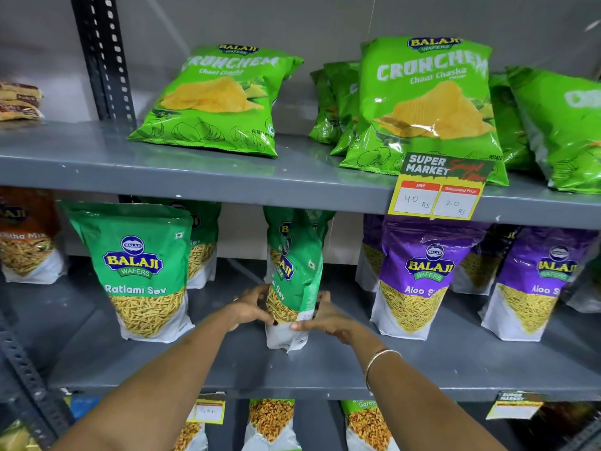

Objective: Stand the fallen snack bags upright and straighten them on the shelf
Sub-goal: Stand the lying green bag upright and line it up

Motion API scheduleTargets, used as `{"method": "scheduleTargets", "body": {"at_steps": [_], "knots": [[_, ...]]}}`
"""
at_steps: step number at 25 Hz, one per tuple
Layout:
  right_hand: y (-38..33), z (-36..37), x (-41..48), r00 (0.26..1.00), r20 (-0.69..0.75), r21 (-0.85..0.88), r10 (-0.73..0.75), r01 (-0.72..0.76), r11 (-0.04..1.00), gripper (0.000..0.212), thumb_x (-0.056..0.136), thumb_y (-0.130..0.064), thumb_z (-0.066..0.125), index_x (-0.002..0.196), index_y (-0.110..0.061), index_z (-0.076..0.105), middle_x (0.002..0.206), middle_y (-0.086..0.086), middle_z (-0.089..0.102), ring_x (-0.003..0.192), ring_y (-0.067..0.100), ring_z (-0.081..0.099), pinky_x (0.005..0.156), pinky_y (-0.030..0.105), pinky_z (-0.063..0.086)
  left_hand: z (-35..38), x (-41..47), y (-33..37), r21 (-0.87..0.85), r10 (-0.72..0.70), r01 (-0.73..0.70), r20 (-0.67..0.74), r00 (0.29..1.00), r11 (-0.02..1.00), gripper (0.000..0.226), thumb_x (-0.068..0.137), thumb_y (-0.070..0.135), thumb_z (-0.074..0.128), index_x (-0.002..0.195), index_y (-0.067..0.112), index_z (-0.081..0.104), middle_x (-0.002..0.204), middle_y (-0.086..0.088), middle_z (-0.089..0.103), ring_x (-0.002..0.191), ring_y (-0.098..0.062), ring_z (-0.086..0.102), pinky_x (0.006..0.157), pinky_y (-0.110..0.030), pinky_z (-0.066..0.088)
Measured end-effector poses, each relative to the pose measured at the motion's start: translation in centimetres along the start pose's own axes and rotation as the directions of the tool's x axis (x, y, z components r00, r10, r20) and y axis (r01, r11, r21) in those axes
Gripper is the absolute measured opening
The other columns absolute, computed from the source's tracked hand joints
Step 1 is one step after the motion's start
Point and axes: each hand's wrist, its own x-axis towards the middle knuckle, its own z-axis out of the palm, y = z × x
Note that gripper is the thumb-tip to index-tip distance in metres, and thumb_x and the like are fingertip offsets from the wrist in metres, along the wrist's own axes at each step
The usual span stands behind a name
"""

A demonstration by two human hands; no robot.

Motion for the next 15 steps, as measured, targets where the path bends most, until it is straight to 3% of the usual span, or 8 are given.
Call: {"method": "scheduleTargets", "body": {"at_steps": [3, 5, 7, 9, 12, 15], "knots": [[0.2, -1.0, -0.3, 0.998, 0.061, 0.072, -0.032, 0.028, 0.997, 0.084, 0.074, 0.001, 0.075, 0.141, -0.008, 0.025, 0.14, 0.009, 0.044, 0.122, 0.02, 0.051, 0.103, 0.028, 0.045, -0.5, 0.4, 0.3, -0.153, -0.003, 0.002, -0.003, 1.0, 0.988, 0.067, 0.075, -0.006, 0.063, 0.135, 0.007, 0.038, 0.142, -0.014, 0.043, 0.125, -0.021, 0.042, 0.101, -0.026, 0.035], [0.0, -1.7, -0.6, 0.995, 0.094, 0.081, -0.037, 0.03, 0.996, 0.073, 0.076, 0.003, 0.072, 0.139, -0.011, 0.036, 0.121, -0.001, 0.057, 0.095, 0.0, 0.062, 0.076, 0.008, 0.052, -0.7, 0.4, 0.7, -0.233, -0.023, 0.021, -0.009, 1.0, 0.972, 0.053, 0.079, -0.009, 0.059, 0.127, 0.002, 0.039, 0.13, -0.02, 0.05, 0.114, -0.021, 0.046, 0.093, -0.026, 0.034], [0.0, -2.5, -0.6, 0.997, 0.071, 0.068, -0.02, 0.015, 0.998, 0.059, 0.079, 0.001, 0.07, 0.132, -0.009, 0.047, 0.098, -0.008, 0.062, 0.069, -0.011, 0.062, 0.053, 0.003, 0.047, -0.9, 0.7, 0.7, -0.298, -0.032, 0.027, -0.012, 0.999, 0.954, 0.062, 0.079, -0.007, 0.063, 0.131, 0.003, 0.031, 0.122, -0.02, 0.055, 0.114, -0.023, 0.049, 0.097, -0.031, 0.035], [0.3, -3.0, -0.5, 1.0, 0.014, 0.06, 0.013, -0.014, 0.998, 0.053, 0.08, -0.004, 0.071, 0.128, -0.01, 0.051, 0.093, -0.007, 0.061, 0.072, -0.005, 0.059, 0.057, 0.013, 0.048, -0.8, 0.7, 0.6, -0.298, -0.021, 0.022, 0.008, 1.0, 0.954, 0.077, 0.079, -0.004, 0.066, 0.141, 0.007, 0.022, 0.113, -0.015, 0.06, 0.116, -0.025, 0.05, 0.101, -0.033, 0.034], [0.7, -3.5, 0.1, 0.994, -0.106, 0.098, 0.039, -0.029, 0.995, 0.054, 0.08, -0.004, 0.07, 0.129, -0.008, 0.048, 0.079, -0.006, 0.05, 0.079, 0.01, 0.054, 0.062, 0.024, 0.048, -0.6, 0.7, 0.4, -0.251, -0.015, 0.014, 0.0, 1.0, 0.968, 0.067, 0.078, -0.001, 0.069, 0.137, 0.003, 0.038, 0.089, -0.002, 0.06, 0.097, -0.017, 0.054, 0.096, -0.029, 0.037], [0.8, -3.6, 0.6, 0.981, -0.192, 0.13, 0.036, -0.011, 0.991, 0.047, 0.08, 0.001, 0.069, 0.123, 0.0, 0.051, 0.073, -0.003, 0.047, 0.075, 0.014, 0.053, 0.057, 0.025, 0.046, -0.5, 0.7, 0.0, -0.136, -0.023, -0.005, -0.207, 0.978, 0.991, 0.052, 0.07, 0.01, 0.079, 0.115, 0.001, 0.055, 0.116, -0.017, 0.06, 0.111, -0.027, 0.055, 0.099, -0.035, 0.044]]}}
